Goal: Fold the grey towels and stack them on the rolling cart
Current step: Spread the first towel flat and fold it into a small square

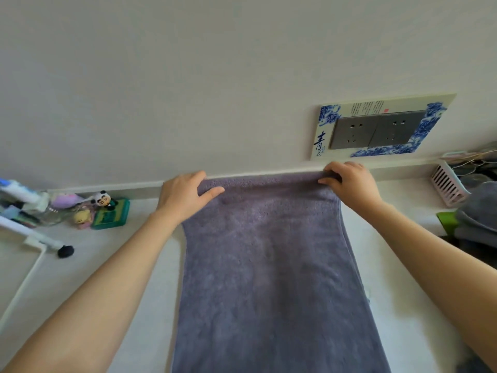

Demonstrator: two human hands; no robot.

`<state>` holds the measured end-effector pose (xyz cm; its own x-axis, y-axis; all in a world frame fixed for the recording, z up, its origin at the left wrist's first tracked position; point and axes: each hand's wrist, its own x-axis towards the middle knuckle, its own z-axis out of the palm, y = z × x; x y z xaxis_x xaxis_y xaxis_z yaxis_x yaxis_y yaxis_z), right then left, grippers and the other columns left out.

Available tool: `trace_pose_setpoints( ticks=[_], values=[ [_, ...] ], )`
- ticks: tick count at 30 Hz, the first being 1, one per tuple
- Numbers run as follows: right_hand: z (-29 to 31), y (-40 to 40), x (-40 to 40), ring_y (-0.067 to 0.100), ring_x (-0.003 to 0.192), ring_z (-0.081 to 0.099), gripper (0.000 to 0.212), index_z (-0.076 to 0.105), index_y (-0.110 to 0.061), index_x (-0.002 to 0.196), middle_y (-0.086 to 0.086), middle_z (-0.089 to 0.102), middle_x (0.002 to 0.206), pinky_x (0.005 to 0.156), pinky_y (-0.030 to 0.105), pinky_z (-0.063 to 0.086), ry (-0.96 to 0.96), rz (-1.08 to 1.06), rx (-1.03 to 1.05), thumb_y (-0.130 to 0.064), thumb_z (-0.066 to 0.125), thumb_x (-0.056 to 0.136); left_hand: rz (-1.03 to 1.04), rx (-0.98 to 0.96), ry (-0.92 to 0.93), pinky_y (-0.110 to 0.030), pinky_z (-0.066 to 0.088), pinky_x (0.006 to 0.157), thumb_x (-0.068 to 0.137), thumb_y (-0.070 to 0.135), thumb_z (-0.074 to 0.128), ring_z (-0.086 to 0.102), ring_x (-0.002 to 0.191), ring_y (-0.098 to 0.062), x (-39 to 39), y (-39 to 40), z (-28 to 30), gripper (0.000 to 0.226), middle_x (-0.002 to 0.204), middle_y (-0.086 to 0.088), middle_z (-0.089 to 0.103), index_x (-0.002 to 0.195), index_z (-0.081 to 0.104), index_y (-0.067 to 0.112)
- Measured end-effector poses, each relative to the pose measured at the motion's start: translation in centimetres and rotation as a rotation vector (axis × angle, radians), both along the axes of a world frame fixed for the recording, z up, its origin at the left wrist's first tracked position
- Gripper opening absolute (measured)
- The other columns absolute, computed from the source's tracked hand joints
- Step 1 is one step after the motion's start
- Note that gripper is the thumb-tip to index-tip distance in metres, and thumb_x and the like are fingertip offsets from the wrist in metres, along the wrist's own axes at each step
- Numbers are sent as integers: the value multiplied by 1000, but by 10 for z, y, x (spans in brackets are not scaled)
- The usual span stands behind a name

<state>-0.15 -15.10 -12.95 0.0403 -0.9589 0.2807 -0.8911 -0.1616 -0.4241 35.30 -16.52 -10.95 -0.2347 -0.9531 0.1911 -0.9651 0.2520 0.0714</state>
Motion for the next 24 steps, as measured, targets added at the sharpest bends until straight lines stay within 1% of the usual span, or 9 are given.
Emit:
trace_pose_setpoints(
  ticks=[2,5,8,12,15,18,20,22,24],
  values=[
    [-3,26,-1,34,81,55,17,66,-8,93,8,59,78,70,32,35,-7,54,57,-22,68,83,-33,17,58,-30,34,63,77,77,34,62,88,-30,8,25,-11,66,88,-3,67,94,60,19],
    [-11,60,-6,29,81,54,19,67,-11,94,3,55,78,69,31,36,-47,81,190,-24,71,81,-103,95,145,-28,32,61,78,73,21,60,83,-23,15,65,-30,62,76,6,60,78,59,23],
    [-22,85,-11,25,79,51,22,67,-15,91,5,55,80,68,30,34,-71,63,335,-33,72,80,-111,211,209,-28,32,60,79,69,22,55,80,-15,23,99,-51,57,72,9,54,72,57,25],
    [-48,119,-6,20,84,54,16,73,-20,87,-16,54,71,70,26,32,-26,153,448,-34,72,79,-100,336,168,-24,31,60,80,69,23,49,82,-9,30,132,-83,61,77,12,52,87,65,25],
    [-70,138,-1,21,91,58,14,74,-23,89,-7,69,86,73,25,35,-22,116,504,-34,71,80,-97,437,146,-26,31,67,90,58,39,52,93,-15,29,143,-98,44,82,12,48,99,66,23],
    [-70,145,0,21,92,60,14,75,-20,93,-1,71,92,74,23,35,-51,26,470,-25,73,80,-119,402,176,-27,31,68,82,62,33,51,91,-17,30,142,-93,56,81,12,47,97,68,22],
    [-59,147,1,24,89,62,13,75,-16,91,2,72,89,74,26,38,-55,29,359,-16,75,78,-149,311,213,-26,33,68,80,64,31,50,86,-17,32,139,-85,60,81,10,50,94,70,21],
    [-50,155,1,29,88,65,17,76,-14,89,3,73,88,77,33,46,-48,30,213,-11,79,72,-181,159,244,-25,35,68,83,57,38,50,81,-16,34,142,-82,52,80,7,53,92,72,19],
    [-55,167,-1,29,96,66,26,77,-18,92,3,73,98,83,41,48,8,18,109,-12,83,67,-189,58,258,-23,36,69,85,49,46,47,79,-14,35,154,-86,41,79,6,54,92,73,19]
  ],
)
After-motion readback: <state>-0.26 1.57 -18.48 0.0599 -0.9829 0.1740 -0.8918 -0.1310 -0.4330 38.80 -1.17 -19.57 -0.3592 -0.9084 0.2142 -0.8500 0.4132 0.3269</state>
